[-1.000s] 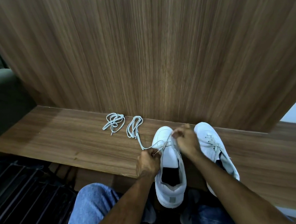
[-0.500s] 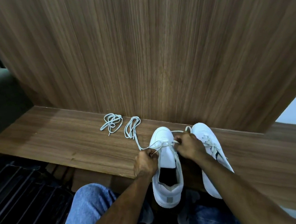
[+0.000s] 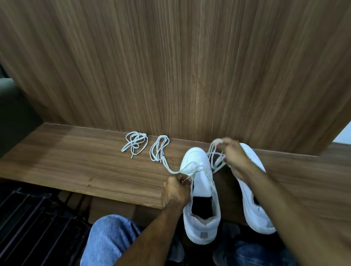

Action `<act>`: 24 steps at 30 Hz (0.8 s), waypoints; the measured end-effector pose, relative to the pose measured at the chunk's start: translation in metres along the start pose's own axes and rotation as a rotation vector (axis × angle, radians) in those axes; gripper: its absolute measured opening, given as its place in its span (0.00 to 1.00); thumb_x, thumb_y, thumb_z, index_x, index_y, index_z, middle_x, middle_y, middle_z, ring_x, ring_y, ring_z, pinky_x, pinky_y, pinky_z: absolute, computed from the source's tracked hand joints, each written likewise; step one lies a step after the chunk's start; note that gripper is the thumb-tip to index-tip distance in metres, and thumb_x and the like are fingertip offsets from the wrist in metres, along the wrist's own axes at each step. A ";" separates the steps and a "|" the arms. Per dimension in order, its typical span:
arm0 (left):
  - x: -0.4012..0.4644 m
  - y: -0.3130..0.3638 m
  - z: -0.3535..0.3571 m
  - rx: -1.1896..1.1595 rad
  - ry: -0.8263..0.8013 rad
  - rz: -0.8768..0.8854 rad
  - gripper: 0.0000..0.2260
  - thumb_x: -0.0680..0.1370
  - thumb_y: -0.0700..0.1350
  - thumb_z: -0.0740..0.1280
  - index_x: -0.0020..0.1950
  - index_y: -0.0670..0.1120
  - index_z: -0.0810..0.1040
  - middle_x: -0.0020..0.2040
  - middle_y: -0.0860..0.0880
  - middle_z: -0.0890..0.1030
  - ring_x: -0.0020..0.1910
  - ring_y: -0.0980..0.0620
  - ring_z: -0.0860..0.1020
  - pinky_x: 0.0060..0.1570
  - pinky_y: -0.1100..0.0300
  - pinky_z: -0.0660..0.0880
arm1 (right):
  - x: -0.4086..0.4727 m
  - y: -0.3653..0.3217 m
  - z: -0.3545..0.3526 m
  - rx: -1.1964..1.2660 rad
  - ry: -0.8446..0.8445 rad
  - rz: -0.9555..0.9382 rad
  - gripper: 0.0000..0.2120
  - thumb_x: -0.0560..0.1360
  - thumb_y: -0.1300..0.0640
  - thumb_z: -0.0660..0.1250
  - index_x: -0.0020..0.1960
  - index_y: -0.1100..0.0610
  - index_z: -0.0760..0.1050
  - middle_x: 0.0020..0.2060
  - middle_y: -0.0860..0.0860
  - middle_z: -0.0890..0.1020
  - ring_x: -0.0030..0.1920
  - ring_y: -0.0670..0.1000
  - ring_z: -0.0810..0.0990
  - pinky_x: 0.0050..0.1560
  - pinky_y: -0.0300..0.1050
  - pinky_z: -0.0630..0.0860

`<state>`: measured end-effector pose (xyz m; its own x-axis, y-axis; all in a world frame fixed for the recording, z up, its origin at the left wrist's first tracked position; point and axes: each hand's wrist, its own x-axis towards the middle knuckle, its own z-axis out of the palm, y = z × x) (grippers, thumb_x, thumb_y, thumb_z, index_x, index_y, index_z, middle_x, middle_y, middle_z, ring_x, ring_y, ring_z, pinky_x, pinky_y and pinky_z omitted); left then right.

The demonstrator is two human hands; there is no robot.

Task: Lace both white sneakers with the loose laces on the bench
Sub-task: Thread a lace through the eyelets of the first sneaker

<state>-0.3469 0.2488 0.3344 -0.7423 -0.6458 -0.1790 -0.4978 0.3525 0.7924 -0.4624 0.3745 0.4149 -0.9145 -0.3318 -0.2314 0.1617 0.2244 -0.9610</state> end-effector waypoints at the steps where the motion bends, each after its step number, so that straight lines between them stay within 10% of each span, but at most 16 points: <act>1: 0.000 0.000 0.000 0.011 -0.001 0.000 0.07 0.74 0.51 0.66 0.46 0.52 0.82 0.42 0.44 0.83 0.46 0.41 0.81 0.44 0.54 0.77 | -0.003 -0.017 -0.006 0.147 0.020 -0.037 0.09 0.80 0.61 0.59 0.43 0.55 0.76 0.37 0.51 0.81 0.37 0.48 0.79 0.38 0.42 0.74; 6: 0.001 0.000 0.001 0.014 -0.008 -0.002 0.07 0.74 0.52 0.67 0.45 0.52 0.82 0.43 0.43 0.83 0.46 0.41 0.81 0.43 0.55 0.76 | -0.009 -0.082 -0.022 0.540 0.083 -0.259 0.10 0.82 0.61 0.57 0.44 0.56 0.73 0.36 0.51 0.81 0.37 0.50 0.81 0.46 0.46 0.77; 16: 0.002 0.000 0.002 0.035 -0.009 0.003 0.07 0.74 0.51 0.66 0.44 0.52 0.82 0.42 0.43 0.83 0.46 0.41 0.80 0.44 0.54 0.77 | 0.014 0.046 0.011 -0.637 -0.139 -0.100 0.09 0.77 0.53 0.65 0.42 0.57 0.79 0.36 0.50 0.78 0.42 0.53 0.79 0.48 0.48 0.74; 24: 0.002 0.000 0.002 0.025 -0.014 -0.001 0.06 0.74 0.50 0.66 0.44 0.52 0.82 0.42 0.45 0.83 0.45 0.43 0.81 0.44 0.55 0.77 | 0.011 0.048 0.019 -0.775 0.044 -0.001 0.21 0.71 0.46 0.71 0.27 0.54 0.67 0.26 0.48 0.72 0.33 0.52 0.75 0.34 0.41 0.66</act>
<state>-0.3489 0.2493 0.3325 -0.7479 -0.6367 -0.1880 -0.5093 0.3686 0.7777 -0.4578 0.3642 0.3631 -0.9309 -0.2996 -0.2088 -0.1300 0.8062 -0.5771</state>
